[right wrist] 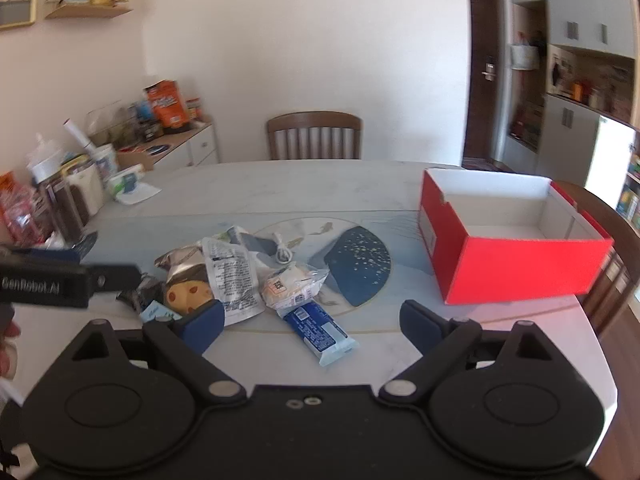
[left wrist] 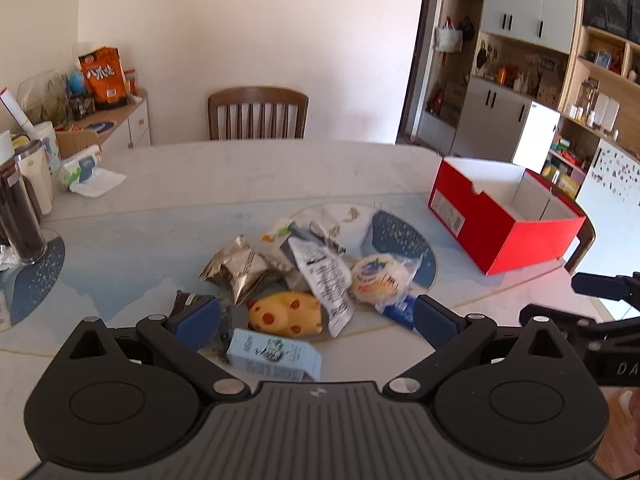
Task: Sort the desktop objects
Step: 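Grasp the white printed packet with the left tool while the right tool grasps the clear blueberry bun bag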
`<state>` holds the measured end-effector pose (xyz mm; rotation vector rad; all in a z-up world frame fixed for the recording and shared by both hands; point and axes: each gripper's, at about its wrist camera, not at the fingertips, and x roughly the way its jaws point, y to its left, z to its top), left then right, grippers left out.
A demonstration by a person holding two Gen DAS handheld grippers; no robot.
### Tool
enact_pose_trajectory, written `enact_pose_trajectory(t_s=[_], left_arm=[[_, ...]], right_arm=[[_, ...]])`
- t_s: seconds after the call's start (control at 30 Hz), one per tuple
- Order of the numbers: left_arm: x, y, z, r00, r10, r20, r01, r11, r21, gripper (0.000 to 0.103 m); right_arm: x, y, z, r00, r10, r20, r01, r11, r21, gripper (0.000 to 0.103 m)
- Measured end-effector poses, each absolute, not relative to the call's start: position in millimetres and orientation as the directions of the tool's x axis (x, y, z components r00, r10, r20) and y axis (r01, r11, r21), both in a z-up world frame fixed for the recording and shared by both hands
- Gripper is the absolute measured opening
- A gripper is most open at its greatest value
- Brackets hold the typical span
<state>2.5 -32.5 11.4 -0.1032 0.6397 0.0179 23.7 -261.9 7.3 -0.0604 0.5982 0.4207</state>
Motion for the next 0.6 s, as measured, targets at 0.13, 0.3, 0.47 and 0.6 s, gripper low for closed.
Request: enact_pose_trajectory(t_s=[0.13,0.3,0.47,0.6], left_arm=[[4.7,-41.8,13.7,0.810,0.016,-0.586,-0.067,0.996,-0.065,0.103],[12.8,-45.4,16.3,0.819,0.030,-0.572,-0.065,0.997,-0.040,0.103],[32.3,-38.7,9.5,0.817,0.008,-0.576,-0.035,0.999,-0.036,0.103],[57.1,-27.5,-1.6,0.808,-0.049,-0.587,0.013,0.998,-0.065,0.103]], right_arm=[[29.3,-268.1,6.9,0.731,0.388,-0.561,-0.438,0.898,0.050,0.094],[39.2,-268.1,5.3,0.722,0.397,-0.567,-0.454,0.890,0.045,0.094],[53.1,-255.9,-1.9,0.719,0.401,-0.568,-0.465,0.884,0.035,0.094],[67.2,-239.4,-10.7,0.723,0.379,-0.577,-0.460,0.888,0.006,0.092]])
